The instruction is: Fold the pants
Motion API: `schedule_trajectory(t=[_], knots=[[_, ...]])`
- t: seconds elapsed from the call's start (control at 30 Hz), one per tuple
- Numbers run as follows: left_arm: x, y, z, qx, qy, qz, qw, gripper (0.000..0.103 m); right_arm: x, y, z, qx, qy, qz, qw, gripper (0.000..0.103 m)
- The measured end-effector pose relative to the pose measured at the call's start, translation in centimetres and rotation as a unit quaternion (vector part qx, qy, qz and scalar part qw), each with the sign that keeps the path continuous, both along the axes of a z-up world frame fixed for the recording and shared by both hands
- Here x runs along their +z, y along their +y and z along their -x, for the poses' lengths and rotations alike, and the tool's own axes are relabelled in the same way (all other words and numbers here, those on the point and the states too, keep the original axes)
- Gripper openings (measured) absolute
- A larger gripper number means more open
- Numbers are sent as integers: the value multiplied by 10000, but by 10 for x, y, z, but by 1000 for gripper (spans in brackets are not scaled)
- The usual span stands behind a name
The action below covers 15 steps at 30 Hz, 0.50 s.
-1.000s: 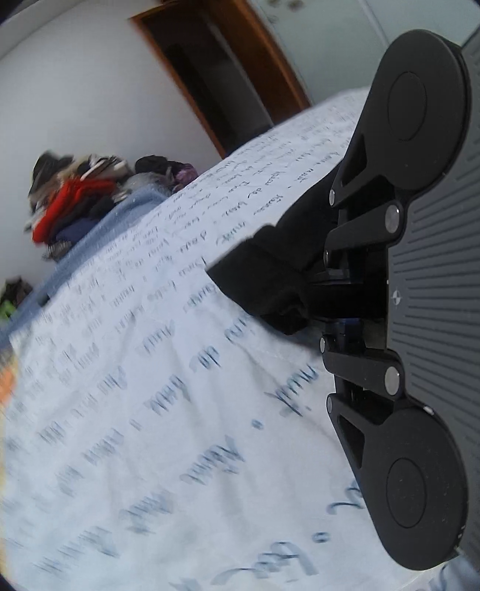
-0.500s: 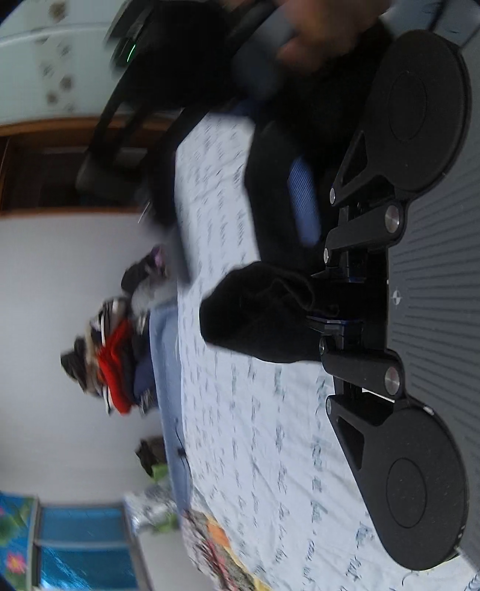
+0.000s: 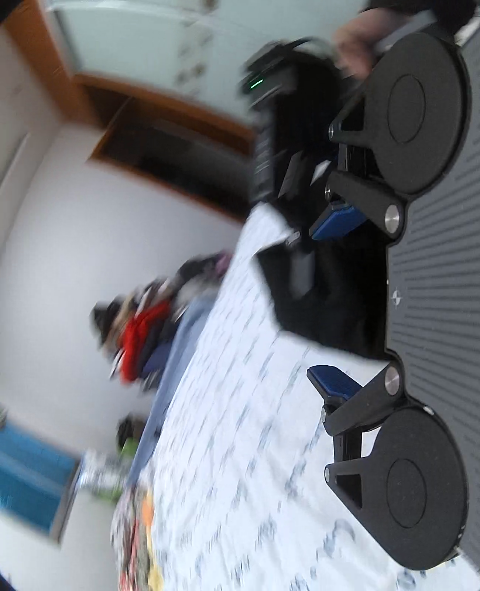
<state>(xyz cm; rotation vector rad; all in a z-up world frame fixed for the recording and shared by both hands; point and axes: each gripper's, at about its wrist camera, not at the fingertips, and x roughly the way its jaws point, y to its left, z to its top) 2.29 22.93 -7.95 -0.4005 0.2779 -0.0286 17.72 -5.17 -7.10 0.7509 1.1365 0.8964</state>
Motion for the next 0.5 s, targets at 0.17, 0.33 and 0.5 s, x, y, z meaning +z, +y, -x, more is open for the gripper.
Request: schedule_trajectory(t=[0.17,0.33,0.5], knots=[[-2,13,-8,296,92,286,9991,86,2,10,8,126,-273,248,9992,13],[-2,24,-3,565,59,576,9967,92,4,1,1,-3,-297,-48,9995,11],[-5,32,4,660,306,955,9928,92,17,-44,-1,-238,-307,-564,9977,11]])
